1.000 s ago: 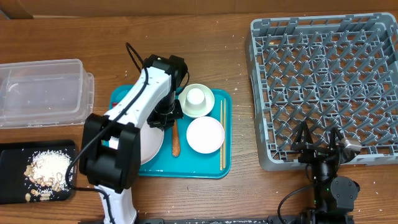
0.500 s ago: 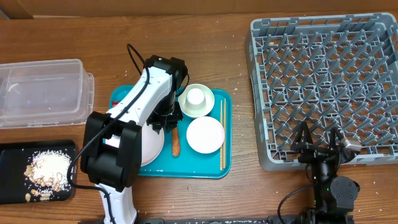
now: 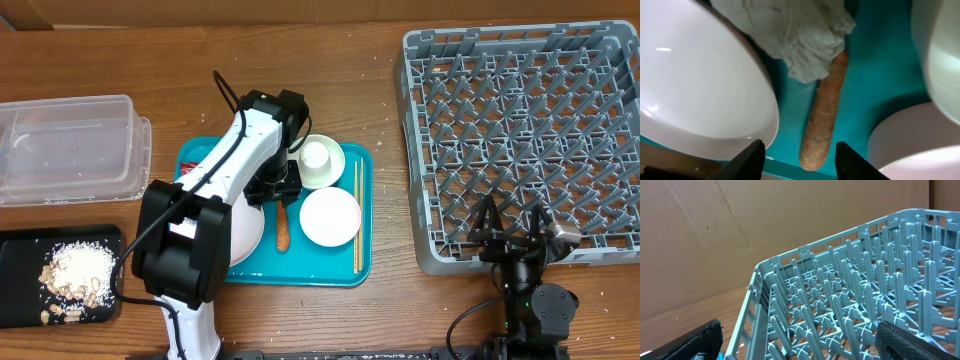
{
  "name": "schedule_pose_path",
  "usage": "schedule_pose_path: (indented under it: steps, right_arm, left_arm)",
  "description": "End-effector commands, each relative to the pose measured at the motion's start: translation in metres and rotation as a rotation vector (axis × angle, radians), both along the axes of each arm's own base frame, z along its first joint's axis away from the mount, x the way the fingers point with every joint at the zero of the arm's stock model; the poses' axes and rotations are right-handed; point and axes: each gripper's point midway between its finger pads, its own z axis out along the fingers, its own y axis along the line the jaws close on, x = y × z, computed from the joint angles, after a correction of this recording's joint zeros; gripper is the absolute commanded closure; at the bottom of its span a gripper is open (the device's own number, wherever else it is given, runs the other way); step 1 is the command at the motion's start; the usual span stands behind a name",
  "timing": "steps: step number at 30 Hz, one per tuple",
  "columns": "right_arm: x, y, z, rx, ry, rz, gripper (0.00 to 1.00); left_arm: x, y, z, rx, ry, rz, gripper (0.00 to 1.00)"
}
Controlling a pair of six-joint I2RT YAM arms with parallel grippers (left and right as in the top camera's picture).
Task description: Sort waste into correct bins and load items into the dishwasher
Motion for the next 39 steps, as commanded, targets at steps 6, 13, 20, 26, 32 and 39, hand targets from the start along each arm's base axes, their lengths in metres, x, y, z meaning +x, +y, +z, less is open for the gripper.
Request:
schedule_pose_path:
  steps: [6,13,20,26,32,39]
  right_arm:
    - [0.0,-0.003,-0.001,-0.007,-0.005,-0.015,0.0]
    - [0.0,-0.003,-0.001,-0.007,-0.005,-0.015,0.0]
    - [0.0,-0.003,-0.001,-0.007,-0.005,-0.015,0.0]
    - [0.0,-0.003,-0.001,-0.007,-0.005,-0.015,0.0]
    - [0.0,-0.003,-0.001,-0.007,-0.005,-0.015,0.0]
    - [0.0,-0.003,-0.001,-0.007,-0.005,-0.015,0.0]
  left_arm:
    - [0.004,-0.016,-0.018,-0.073,-0.017,-0.035,0.53]
    - [-0.006,-0.014,-0.03,-0.074,0.006,-0.033,0.55]
    - [-0.017,-0.02,-0.045,-0.121,0.031,-0.031,0.59]
    - [-0.019,-0.02,-0.049,-0.12,0.032,-0.043,0.59]
    - [-0.018,-0.019,-0.05,-0.111,0.027,-0.046,0.58]
    - [-0.023,-0.025,-0.049,-0.108,0.035,-0.068,0.72]
